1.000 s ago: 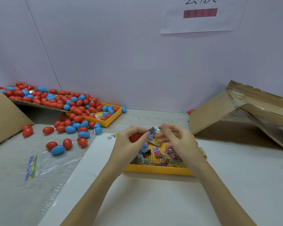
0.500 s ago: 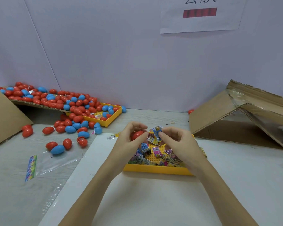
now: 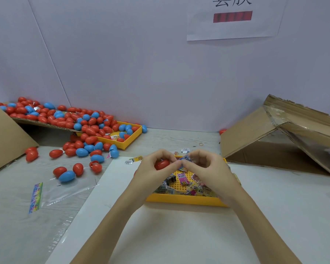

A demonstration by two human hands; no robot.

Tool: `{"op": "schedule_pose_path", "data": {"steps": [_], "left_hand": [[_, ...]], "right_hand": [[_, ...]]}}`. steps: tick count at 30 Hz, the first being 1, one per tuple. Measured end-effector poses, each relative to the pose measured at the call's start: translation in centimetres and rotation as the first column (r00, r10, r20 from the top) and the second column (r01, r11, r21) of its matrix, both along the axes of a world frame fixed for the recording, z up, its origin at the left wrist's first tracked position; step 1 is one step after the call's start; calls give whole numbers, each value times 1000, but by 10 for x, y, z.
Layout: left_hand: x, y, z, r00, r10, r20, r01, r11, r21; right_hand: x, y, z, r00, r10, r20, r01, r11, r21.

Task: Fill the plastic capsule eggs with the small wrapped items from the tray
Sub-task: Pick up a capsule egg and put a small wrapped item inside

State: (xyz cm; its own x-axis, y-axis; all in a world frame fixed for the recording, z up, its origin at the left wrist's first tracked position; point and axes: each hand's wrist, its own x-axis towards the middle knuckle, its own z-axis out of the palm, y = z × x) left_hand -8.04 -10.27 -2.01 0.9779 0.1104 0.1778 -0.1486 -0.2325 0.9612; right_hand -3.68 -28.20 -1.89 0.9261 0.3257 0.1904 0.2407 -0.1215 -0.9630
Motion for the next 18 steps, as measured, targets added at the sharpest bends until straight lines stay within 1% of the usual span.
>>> {"op": "schedule_pose_path", "data": {"steps": [2, 4, 6, 8, 9, 11, 13, 18], "left_hand": [[-1, 0, 2, 1000, -21, -9, 20, 997, -73], [-2, 0, 3, 998, -55, -12, 53, 990, -129], [-2, 0, 4, 994, -105, -26, 99, 977, -189], [-3, 0, 4, 990, -141, -18, 132, 960, -246], [-3, 1, 5, 989, -151, 0, 146, 957, -252], [-3, 4, 6, 984, -177, 27, 178, 954, -242], [-4, 5, 8, 981, -193, 37, 196, 952, -236], [-5, 6, 9, 992, -120, 32, 123, 982, -145]], "right_hand": [[-2, 2, 1, 991, 15, -130, 3, 991, 135], [-3, 4, 2, 966, 80, -245, -6, 957, 289], [-4, 5, 4, 936, 156, -315, -1, 897, 442], [-3, 4, 7, 928, 159, -338, 45, 850, 525], [-2, 2, 8, 933, 116, -341, 84, 850, 521], [2, -2, 8, 940, 6, -342, 163, 870, 464], [6, -6, 6, 937, -66, -344, 212, 889, 406], [8, -7, -1, 948, -129, -290, 204, 948, 244]]}}
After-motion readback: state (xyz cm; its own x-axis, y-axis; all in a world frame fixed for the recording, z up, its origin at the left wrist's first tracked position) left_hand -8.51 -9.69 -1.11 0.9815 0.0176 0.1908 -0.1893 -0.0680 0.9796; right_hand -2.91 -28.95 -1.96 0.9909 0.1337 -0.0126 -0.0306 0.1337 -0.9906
